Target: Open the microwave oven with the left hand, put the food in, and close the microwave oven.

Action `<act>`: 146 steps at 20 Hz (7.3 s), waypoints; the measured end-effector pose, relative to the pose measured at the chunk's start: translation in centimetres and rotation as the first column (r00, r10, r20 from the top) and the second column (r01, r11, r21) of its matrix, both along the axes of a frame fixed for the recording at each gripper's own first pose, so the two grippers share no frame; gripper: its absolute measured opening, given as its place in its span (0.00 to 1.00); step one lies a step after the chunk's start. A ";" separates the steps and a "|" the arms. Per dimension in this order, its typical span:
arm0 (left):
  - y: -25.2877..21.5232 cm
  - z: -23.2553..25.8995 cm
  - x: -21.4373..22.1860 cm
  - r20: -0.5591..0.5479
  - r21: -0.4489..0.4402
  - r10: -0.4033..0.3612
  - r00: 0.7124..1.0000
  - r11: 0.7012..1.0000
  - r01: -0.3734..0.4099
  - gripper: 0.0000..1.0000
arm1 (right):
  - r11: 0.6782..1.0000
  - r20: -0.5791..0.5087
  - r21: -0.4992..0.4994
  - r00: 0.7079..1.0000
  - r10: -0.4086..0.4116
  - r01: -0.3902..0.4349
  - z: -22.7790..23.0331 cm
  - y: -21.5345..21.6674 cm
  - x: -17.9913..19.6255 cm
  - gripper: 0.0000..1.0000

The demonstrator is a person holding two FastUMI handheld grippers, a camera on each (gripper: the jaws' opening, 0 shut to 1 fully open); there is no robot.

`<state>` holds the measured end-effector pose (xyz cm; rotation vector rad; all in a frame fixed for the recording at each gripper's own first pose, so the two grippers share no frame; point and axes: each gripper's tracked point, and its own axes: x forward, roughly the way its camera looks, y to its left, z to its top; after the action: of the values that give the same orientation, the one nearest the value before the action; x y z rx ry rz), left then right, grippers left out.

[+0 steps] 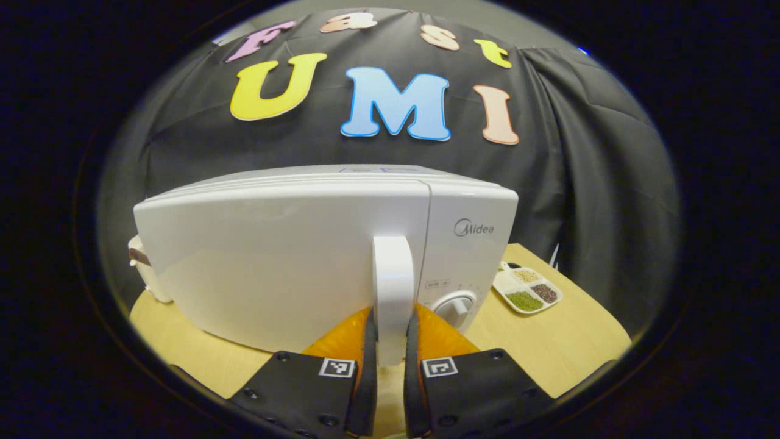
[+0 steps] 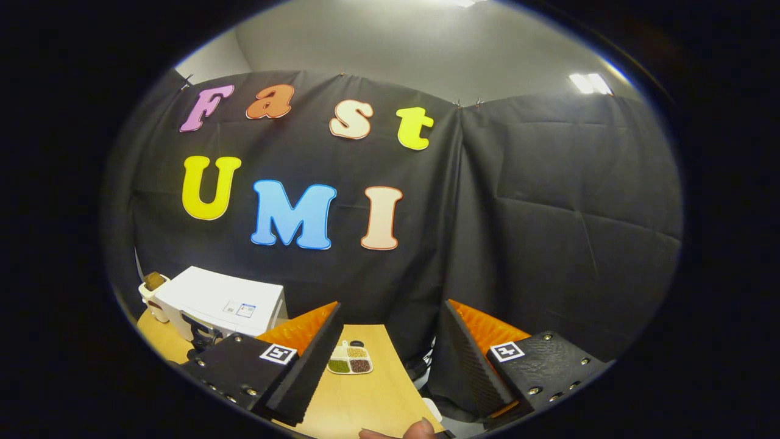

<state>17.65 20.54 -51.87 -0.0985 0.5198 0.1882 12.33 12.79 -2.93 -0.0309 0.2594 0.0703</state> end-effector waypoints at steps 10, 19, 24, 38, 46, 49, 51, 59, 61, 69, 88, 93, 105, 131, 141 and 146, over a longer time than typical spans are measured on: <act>-0.9 0.7 -5.9 -0.006 -0.015 0.000 1.000 1.000 -0.001 0.19 | 0.999 0.012 0.002 0.999 -0.035 0.035 0.3 -2.5 -2.6 0.99; 2.8 3.0 -21.4 -0.038 0.047 0.087 0.996 0.995 -0.085 0.24 | 0.992 0.036 0.041 0.992 0.121 -0.123 0.1 1.5 -6.1 0.99; 6.9 3.8 -27.9 -0.071 0.074 0.246 0.967 0.968 -0.241 0.27 | 0.971 0.057 0.083 0.974 0.218 -0.222 0.0 2.0 -9.8 0.99; 15.7 4.9 -36.5 -0.051 0.011 0.260 0.964 0.966 -0.260 0.25 | 0.954 -0.015 0.210 0.975 0.222 -0.214 -2.6 7.5 -14.4 0.99; 21.3 5.2 -40.1 -0.060 -0.076 0.193 0.979 0.977 -0.198 0.31 | 0.948 -0.064 0.204 0.963 0.261 -0.244 -3.9 16.6 -14.2 0.99; 22.3 7.0 -41.4 -0.019 -0.078 0.234 0.972 0.969 -0.234 0.72 | 0.943 -0.065 0.195 0.955 0.288 -0.271 -4.2 18.6 -14.3 0.99; 22.2 7.6 -42.4 -0.022 -0.074 0.266 0.964 0.961 -0.267 0.88 | 0.937 -0.072 0.201 0.949 0.306 -0.286 -4.6 19.4 -14.6 0.99; 19.9 18.8 -43.5 0.103 -0.024 0.381 0.919 0.924 -0.381 0.94 | 0.910 -0.043 0.221 0.928 0.369 -0.351 -5.8 17.9 -13.9 0.99; 18.1 21.6 -43.4 0.126 -0.027 0.403 0.906 0.915 -0.403 0.92 | 0.894 -0.034 0.249 0.919 0.392 -0.372 -6.3 17.3 -13.3 0.99; 9.8 32.3 -43.1 0.232 0.072 0.349 0.908 0.925 -0.374 0.89 | 0.841 -0.062 0.369 0.892 0.447 -0.396 -10.6 17.7 -12.3 0.98; 12.5 33.9 -41.2 0.187 -0.004 0.505 0.843 0.858 -0.513 0.88 | 0.825 -0.569 0.286 0.607 0.556 -0.487 -41.7 29.6 -15.0 0.94; 12.6 33.1 -40.4 0.125 0.011 0.575 0.808 0.814 -0.581 0.88 | 0.822 -0.612 0.265 0.571 0.548 -0.505 -45.9 30.4 -14.7 0.99; 12.0 37.0 -44.1 0.178 0.064 0.601 0.779 0.783 -0.619 0.89 | 0.842 -0.664 0.123 0.587 0.464 -0.525 -48.0 31.0 -14.7 0.62; 20.6 38.7 -49.6 0.161 0.033 0.578 0.800 0.807 -0.590 0.88 | 0.743 -0.526 0.669 0.711 0.467 0.008 -35.9 54.6 -4.0 0.52; 21.6 35.9 -50.5 0.010 0.102 0.614 0.789 0.785 -0.612 0.94 | 0.681 -0.462 0.718 0.829 0.313 0.143 -37.4 58.9 3.5 0.52; 21.7 34.7 -50.6 -0.027 0.109 0.619 0.785 0.782 -0.614 0.94 | 0.644 -0.412 0.749 0.871 0.268 0.156 -38.0 60.3 5.7 0.56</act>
<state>-33.00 42.24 -17.21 -0.1702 0.5248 0.8681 18.04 73.08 -40.93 0.8647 0.7348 0.2553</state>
